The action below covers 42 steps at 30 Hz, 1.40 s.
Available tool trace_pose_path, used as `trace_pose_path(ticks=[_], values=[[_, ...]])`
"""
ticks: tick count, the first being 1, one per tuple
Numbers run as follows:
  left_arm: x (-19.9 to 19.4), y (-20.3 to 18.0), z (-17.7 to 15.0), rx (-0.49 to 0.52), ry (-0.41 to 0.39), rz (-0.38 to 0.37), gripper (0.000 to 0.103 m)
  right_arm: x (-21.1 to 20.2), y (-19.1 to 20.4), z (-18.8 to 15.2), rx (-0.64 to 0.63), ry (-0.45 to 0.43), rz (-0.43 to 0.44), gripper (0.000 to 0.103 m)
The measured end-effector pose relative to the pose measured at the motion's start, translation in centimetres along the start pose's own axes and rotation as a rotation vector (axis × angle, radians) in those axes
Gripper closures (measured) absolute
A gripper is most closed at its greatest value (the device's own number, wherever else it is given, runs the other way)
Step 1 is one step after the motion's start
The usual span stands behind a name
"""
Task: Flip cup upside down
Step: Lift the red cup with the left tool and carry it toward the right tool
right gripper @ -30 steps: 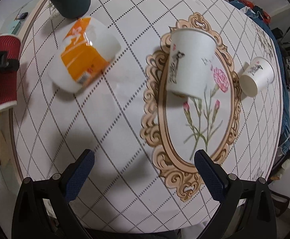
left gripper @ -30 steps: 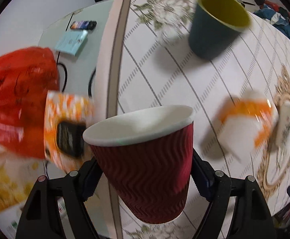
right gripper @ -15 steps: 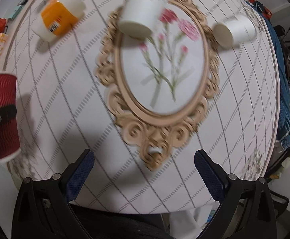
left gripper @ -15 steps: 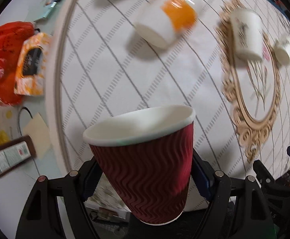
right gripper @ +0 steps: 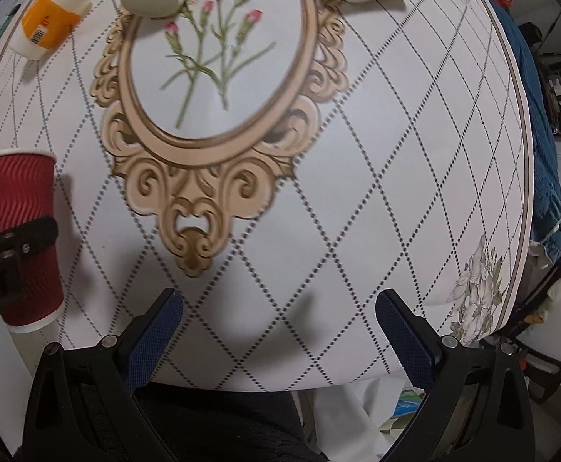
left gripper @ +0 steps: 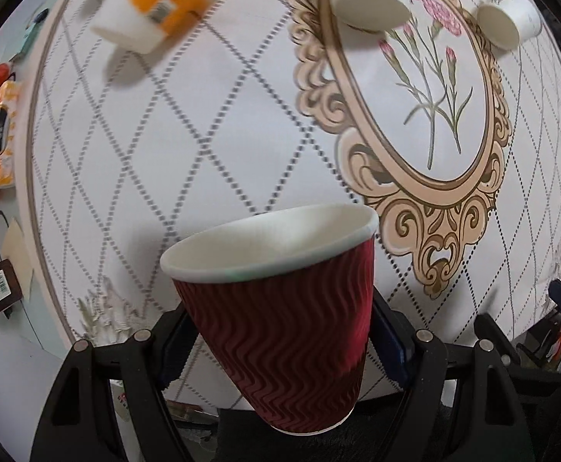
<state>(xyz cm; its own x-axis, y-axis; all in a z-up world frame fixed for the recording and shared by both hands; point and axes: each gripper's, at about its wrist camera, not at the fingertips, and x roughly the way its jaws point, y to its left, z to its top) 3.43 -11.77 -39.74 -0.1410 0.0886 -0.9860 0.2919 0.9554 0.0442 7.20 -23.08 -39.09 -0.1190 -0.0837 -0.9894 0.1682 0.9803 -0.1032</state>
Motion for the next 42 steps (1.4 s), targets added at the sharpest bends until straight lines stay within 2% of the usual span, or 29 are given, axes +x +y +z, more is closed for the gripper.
trace_pose_path(ticks=[8, 10, 14, 15, 17, 18, 23, 26, 28, 32, 34, 42], values=[[1.8, -3.3, -0.2, -0.002, 0.005, 0.012, 0.024, 2.1, -3.3, -0.4, -0.005, 0.014, -0.011, 0.001], [1.8, -2.9, 1.3, 0.002, 0.006, 0.017, 0.024, 2.3, -4.1, -0.6, 0.001, 0.013, -0.012, 0.001], [2.0, -3.4, 1.3, -0.001, 0.013, 0.005, 0.023, 2.7, -5.2, -0.5, 0.019, 0.017, -0.012, 0.001], [2.0, -2.3, 3.1, -0.006, 0.018, -0.003, 0.023, 2.8, -5.4, -0.5, 0.026, 0.017, -0.009, 0.001], [2.3, -1.4, 3.2, -0.017, 0.031, -0.015, 0.023, 2.9, -5.6, -0.6, 0.033, 0.016, -0.003, 0.001], [2.2, -0.4, 4.4, -0.021, 0.035, -0.018, 0.023, 3.0, -5.6, -0.6, 0.034, 0.014, -0.002, 0.001], [3.2, 2.9, 4.6, -0.019, 0.034, -0.02, 0.022, 2.9, -5.5, -0.9, 0.037, 0.011, 0.0, 0.001], [3.0, 2.5, 3.2, -0.025, 0.028, -0.022, 0.015, 2.8, -5.4, -1.1, 0.041, 0.009, -0.001, 0.001], [3.0, 3.0, 6.5, -0.032, 0.027, -0.022, 0.015, 2.9, -5.5, -1.3, 0.042, 0.01, 0.0, 0.001], [1.9, 3.5, 6.4, -0.046, 0.017, -0.028, 0.014, 2.7, -5.2, -1.6, 0.041, 0.006, -0.002, 0.001], [-0.3, 5.4, 7.6, -0.058, 0.008, -0.035, 0.014, 2.5, -5.2, -1.7, 0.042, 0.002, -0.002, 0.001], [-6.6, 8.9, 5.1, -0.136, -0.072, -0.116, 0.014, 0.3, -4.0, -1.9, 0.033, -0.025, 0.036, 0.001]])
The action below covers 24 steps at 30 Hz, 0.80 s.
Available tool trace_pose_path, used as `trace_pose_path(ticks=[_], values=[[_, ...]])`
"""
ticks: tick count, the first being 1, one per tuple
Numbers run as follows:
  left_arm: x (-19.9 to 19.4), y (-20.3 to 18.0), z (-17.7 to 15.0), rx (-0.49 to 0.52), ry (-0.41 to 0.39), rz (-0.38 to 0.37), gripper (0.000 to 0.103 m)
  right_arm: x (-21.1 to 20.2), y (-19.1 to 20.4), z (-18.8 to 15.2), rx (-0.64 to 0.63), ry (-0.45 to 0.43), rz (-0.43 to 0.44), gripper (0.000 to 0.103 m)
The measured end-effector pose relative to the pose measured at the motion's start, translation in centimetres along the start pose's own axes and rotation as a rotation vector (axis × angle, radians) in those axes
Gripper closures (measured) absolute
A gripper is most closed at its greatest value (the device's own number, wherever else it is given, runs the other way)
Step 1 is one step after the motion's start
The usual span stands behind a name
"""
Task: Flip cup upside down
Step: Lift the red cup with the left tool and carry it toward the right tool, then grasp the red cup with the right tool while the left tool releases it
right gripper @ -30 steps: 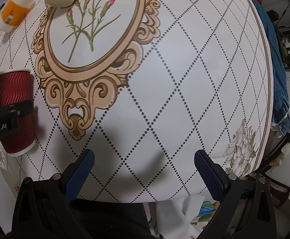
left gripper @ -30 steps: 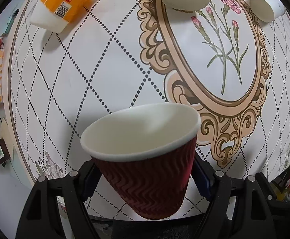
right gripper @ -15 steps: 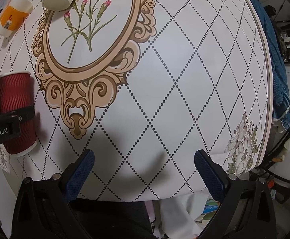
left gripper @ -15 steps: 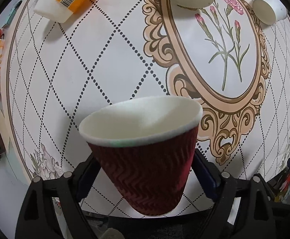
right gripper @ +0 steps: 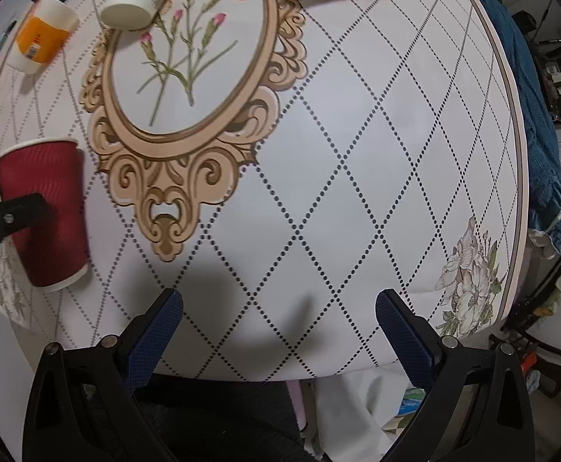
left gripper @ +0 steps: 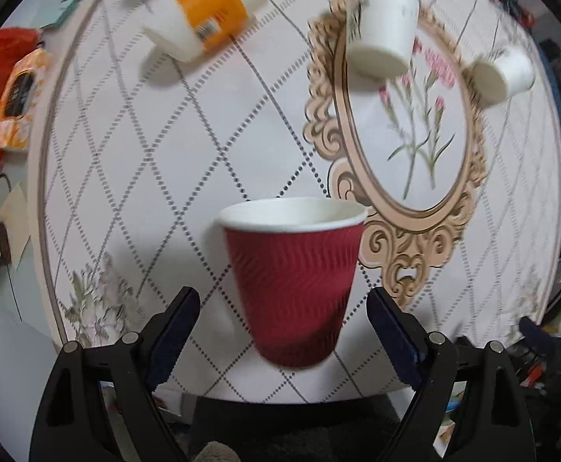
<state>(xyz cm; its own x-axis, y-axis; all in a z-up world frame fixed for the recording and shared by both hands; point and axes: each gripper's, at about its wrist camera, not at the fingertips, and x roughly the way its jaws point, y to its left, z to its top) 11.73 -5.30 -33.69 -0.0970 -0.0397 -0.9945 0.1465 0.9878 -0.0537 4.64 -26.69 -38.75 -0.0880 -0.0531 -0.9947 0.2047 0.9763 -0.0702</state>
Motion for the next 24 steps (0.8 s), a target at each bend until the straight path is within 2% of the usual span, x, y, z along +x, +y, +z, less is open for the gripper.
trace_pose_path(ticks=[5, 7, 12, 18, 20, 22, 23, 24], values=[[-4.3, 3.3, -0.6, -0.075, -0.076, -0.037, 0.014, -2.0, 1.5, -0.5, -0.038, -0.027, 0.049, 0.001], [-4.3, 4.4, -0.4, -0.109, -0.097, -0.053, 0.014, -3.1, 2.6, -0.6, -0.062, -0.042, 0.06, 0.001], [-4.6, 7.4, -3.0, -0.163, -0.13, -0.037, 0.014, -5.7, 6.1, -0.7, -0.123, -0.08, 0.087, 0.001], [-3.4, 12.2, -5.8, -0.233, -0.137, -0.021, 0.014, -8.3, 11.0, -1.5, -0.23, -0.129, 0.051, 0.001], [-3.2, 13.5, -6.3, -0.247, -0.15, -0.007, 0.014, -8.9, 12.5, -1.8, -0.302, -0.145, 0.017, 0.001], [-2.5, 14.8, -6.8, -0.261, -0.161, 0.006, 0.014, -9.4, 14.6, -2.6, -0.438, -0.175, -0.047, 0.001], [-2.0, 15.3, -6.9, -0.263, -0.172, 0.027, 0.014, -9.7, 15.7, -3.2, -0.529, -0.211, -0.092, 0.001], [-1.6, 15.6, -7.0, -0.266, -0.172, 0.044, 0.014, -9.9, 17.3, -4.2, -0.684, -0.266, -0.168, 0.001]])
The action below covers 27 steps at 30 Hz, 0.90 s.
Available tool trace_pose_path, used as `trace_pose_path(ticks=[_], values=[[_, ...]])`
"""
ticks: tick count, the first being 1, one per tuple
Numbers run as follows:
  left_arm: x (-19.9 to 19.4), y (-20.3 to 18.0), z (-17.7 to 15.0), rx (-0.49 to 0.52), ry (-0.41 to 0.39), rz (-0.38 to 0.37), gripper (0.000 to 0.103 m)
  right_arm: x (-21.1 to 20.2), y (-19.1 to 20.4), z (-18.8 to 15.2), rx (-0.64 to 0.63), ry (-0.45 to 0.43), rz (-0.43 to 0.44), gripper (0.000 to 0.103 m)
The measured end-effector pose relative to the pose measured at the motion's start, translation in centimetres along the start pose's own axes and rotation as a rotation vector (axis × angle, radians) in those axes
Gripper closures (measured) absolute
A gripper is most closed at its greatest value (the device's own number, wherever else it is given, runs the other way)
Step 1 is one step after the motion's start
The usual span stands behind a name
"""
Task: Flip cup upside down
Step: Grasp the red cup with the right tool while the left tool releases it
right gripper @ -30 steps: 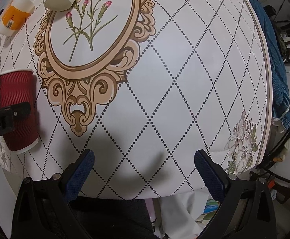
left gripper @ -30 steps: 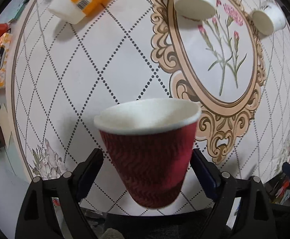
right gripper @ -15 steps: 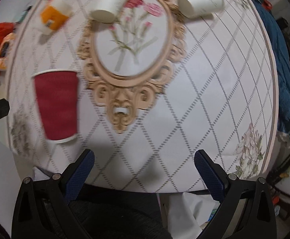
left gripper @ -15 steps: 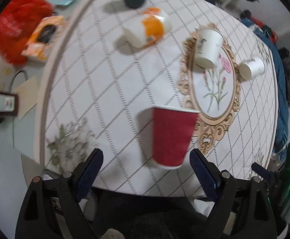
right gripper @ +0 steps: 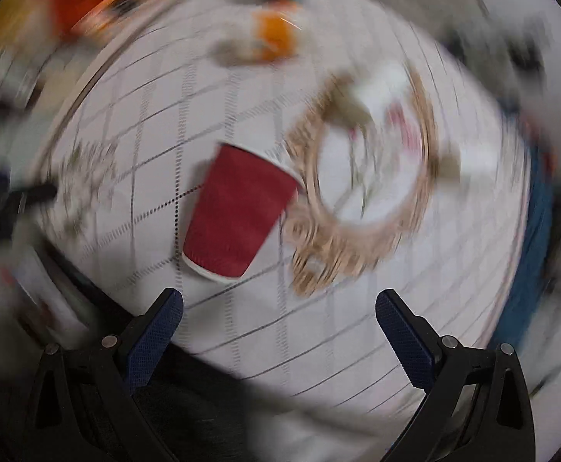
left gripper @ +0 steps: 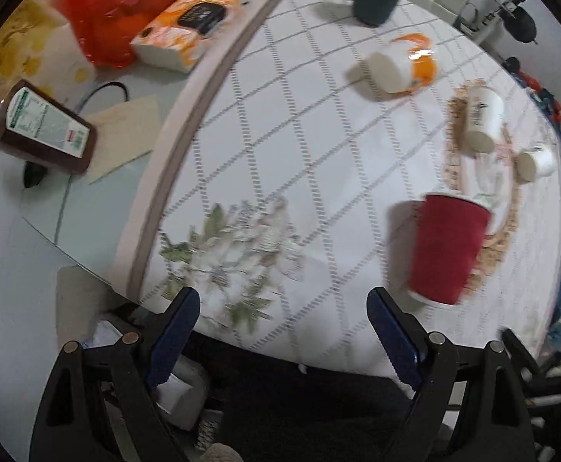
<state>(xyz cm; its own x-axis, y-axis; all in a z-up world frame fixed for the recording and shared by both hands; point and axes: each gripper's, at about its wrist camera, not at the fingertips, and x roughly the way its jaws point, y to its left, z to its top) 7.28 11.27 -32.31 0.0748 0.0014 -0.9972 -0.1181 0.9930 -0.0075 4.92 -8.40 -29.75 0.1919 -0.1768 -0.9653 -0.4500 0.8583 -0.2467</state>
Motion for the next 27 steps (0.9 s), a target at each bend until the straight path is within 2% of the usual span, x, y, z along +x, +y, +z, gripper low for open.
trace_pose_path(ticks=[3, 5, 7, 10, 15, 19, 24, 27], values=[[1.7, 1.1, -0.4, -0.021, -0.006, 0.034, 0.014, -0.2, 4.8, -0.9, -0.473, -0.081, -0.23, 0.001], [2.3, 1.4, -0.7, -0.033, -0.01, 0.042, 0.014, 0.9, 7.7, -3.2, -0.863, -0.109, -0.392, 0.001], [3.2, 1.7, -1.1, -0.054, -0.006, 0.05, 0.014, 2.2, 9.1, -5.6, -1.171, -0.111, -0.507, 0.001], [4.2, 1.9, -1.4, -0.087, 0.013, 0.053, 0.014, 4.7, 9.3, -9.9, -1.689, -0.127, -0.67, 0.001], [5.6, 1.9, -1.8, -0.125, 0.041, 0.059, 0.014, 7.8, 6.0, -12.6, -2.246, -0.194, -0.81, 0.001], [6.9, 1.5, -1.9, -0.132, 0.063, 0.077, 0.014, 10.1, 4.8, -11.5, -2.494, -0.221, -0.845, 0.002], [8.1, 1.4, -2.1, -0.142, 0.093, 0.092, 0.014, 12.1, 5.4, -10.8, -2.592, -0.238, -0.824, 0.003], [8.4, 1.5, -2.0, -0.18, 0.121, 0.112, 0.014, 13.5, 5.1, -10.4, -2.632, -0.239, -0.826, 0.003]])
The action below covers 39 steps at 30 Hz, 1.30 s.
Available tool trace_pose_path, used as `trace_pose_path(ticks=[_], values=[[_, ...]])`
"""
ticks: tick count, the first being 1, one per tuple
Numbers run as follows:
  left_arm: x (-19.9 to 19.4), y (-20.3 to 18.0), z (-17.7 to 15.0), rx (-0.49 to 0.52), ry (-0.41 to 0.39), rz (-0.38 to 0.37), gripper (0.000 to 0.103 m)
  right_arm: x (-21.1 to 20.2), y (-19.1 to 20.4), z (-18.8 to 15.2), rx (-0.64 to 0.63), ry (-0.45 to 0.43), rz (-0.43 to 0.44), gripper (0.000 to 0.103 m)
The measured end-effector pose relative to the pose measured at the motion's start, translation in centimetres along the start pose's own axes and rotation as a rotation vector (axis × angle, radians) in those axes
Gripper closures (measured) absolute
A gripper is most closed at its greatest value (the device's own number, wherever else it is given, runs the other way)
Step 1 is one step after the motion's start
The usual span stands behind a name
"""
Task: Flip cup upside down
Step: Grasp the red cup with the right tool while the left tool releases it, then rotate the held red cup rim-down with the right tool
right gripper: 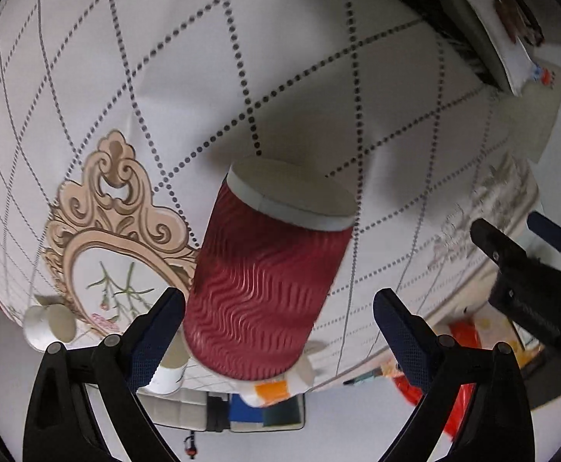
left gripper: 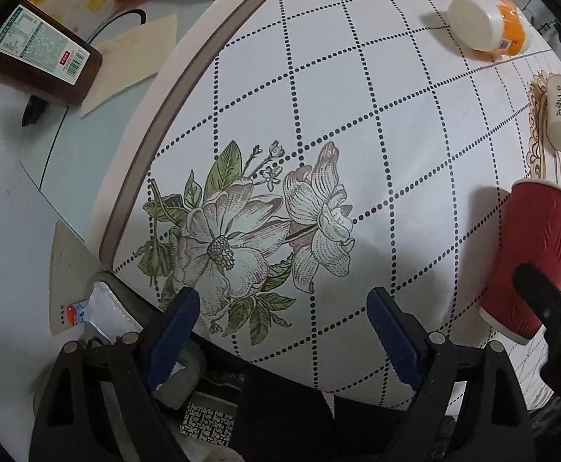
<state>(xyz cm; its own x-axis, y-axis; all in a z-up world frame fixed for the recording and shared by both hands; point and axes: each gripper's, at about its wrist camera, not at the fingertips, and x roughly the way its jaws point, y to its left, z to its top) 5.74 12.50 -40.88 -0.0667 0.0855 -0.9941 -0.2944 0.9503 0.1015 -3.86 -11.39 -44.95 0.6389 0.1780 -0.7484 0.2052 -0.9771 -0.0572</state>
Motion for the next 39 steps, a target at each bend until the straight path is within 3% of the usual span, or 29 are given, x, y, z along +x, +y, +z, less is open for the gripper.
trace_pose_path(ticks=[5, 10, 22, 31, 39], values=[[0.4, 0.2, 0.6, -0.026, 0.007, -0.004, 0.014, 2.1, 0.5, 0.1, -0.014, -0.013, 0.014, 0.006], [0.7, 0.5, 1.9, -0.057, 0.023, 0.023, 0.014, 3.2, 0.7, 0.0, -0.012, -0.022, 0.012, 0.019], [0.3, -0.1, 2.8, -0.054, 0.018, 0.041, 0.014, 3.5, -1.0, -0.3, 0.07, -0.045, 0.026, 0.022], [-0.4, -1.0, 3.7, -0.028, 0.011, 0.043, 0.014, 4.6, -4.9, -3.3, 0.295, -0.009, 0.105, 0.023], [-1.9, -3.1, 5.0, 0.026, -0.017, 0.06, 0.014, 5.9, -6.3, -6.7, 0.632, -0.001, 0.323, 0.022]])
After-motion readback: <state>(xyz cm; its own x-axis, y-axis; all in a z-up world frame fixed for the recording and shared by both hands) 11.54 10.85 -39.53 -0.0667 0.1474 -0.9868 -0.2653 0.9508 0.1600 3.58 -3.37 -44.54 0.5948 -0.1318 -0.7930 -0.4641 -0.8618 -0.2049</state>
